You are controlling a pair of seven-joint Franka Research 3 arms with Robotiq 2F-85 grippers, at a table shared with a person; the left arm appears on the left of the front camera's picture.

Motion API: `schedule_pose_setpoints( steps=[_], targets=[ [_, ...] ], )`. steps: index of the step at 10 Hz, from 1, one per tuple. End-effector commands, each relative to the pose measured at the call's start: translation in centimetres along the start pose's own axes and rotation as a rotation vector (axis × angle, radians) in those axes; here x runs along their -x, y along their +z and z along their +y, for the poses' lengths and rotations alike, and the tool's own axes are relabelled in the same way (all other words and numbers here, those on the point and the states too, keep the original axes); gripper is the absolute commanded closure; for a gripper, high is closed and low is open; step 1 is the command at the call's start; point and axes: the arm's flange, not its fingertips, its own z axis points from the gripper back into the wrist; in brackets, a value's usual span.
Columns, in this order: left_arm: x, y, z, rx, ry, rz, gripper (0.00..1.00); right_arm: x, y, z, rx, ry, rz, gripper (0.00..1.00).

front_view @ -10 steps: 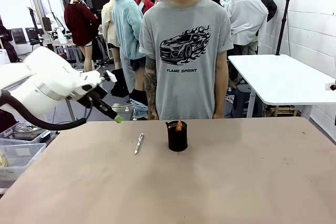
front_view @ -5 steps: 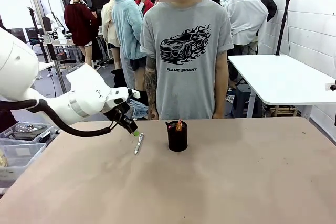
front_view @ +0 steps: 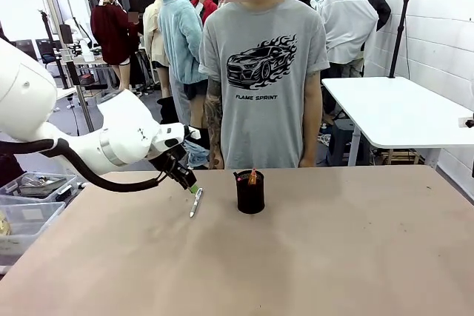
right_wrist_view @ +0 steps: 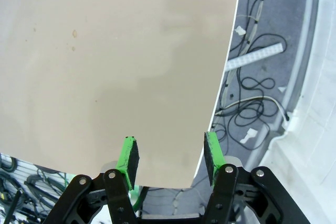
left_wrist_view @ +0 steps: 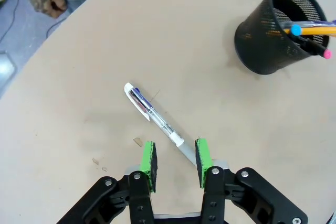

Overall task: Place the pens into the pen holder.
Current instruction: Pick up a writing instrument from the table and place it into the Pen holder.

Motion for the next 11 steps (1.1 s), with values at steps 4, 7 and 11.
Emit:
schedule_pose_setpoints(
  steps=[4,7,11],
  targets=[
    [-3.5,-3.8,-0.8,-0.161,0.157,0.179,0.58,0.0,-0.2,-0.1,0.027,0.003,0.002,0.36],
    [-4.1,-5.7,-0.8,-0.188,0.178,0.226,0.58,0.0,-0.2,-0.1,0.027,0.003,0.002,0.36],
    [-4.6,-7.5,-0.6,-0.179,0.200,0.257,0.58,0.0,-0.2,-0.1,0.027,0.003,0.002,0.36]
  ],
)
